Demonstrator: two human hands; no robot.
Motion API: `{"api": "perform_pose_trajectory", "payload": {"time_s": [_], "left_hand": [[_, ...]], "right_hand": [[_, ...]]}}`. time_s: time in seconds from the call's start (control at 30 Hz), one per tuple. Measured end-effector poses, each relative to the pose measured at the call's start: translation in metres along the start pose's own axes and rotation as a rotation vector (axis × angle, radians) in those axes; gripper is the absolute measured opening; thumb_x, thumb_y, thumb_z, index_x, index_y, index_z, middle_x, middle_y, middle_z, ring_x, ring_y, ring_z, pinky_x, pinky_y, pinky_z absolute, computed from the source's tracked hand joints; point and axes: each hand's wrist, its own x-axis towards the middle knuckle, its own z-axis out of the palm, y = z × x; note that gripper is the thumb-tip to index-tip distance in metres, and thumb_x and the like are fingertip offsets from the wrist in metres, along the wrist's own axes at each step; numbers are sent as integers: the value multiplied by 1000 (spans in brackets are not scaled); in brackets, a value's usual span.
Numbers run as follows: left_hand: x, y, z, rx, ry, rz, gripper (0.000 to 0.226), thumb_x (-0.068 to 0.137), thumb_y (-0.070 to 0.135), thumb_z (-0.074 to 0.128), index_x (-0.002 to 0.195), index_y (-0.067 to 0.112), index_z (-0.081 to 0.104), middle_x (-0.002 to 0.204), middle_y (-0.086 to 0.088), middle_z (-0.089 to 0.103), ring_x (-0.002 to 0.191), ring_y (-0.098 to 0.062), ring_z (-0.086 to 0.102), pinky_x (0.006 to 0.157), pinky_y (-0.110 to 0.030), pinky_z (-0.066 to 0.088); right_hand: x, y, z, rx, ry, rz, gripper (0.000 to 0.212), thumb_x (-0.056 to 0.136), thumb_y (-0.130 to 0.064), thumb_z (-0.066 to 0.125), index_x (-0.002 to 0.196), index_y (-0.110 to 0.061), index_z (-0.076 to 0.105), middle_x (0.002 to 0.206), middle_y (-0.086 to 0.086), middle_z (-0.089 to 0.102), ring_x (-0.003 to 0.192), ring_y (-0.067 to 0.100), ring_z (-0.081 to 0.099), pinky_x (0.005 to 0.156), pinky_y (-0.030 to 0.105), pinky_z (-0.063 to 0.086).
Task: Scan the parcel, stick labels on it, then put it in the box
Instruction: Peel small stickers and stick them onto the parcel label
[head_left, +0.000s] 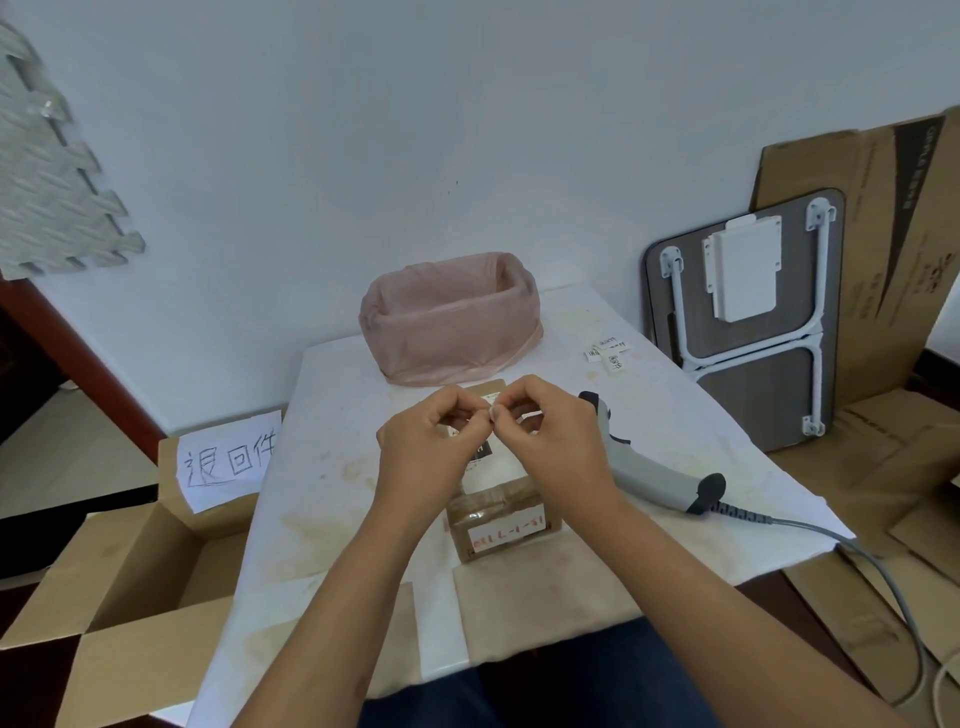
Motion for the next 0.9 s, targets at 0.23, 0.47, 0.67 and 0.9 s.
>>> {"api": "perform_pose_trajectory", "payload": {"time_s": [0.23,0.47,0.67,0.9], "left_hand": [[2,-5,1,-223,-47,-83,9,89,22,69,89,21,77,87,6,79,85,-3,71,77,-19,52],[2,-3,2,-118,23,-49,7,88,28,70,88,28,77,82,12,77,78,7,67,69,-14,46],[2,-2,2,-83,14,-45,8,87,30,69,86,30,77,83,14,76,80,7,66,70,-14,45],[0,0,5,-117,-18,-39,9,89,28,68,88,24,76,83,10,77,82,0,69,58,-1,45]], "right_hand": [[-1,1,-2,124,30,9,5,86,-14,69,88,-18,67,86,-3,72,81,9,70,77,25,58],[1,2,-1,125,2,47,16,84,-19,72,100,-17,69,90,-6,71,83,7,69,77,21,57],[4,2,-2,247,-45,155,12,83,-19,73,94,-16,72,86,-1,75,84,10,71,82,24,57],[4,4,-3,309,5,219,5,84,-17,69,82,-20,72,75,-2,74,75,10,70,78,29,57]]}}
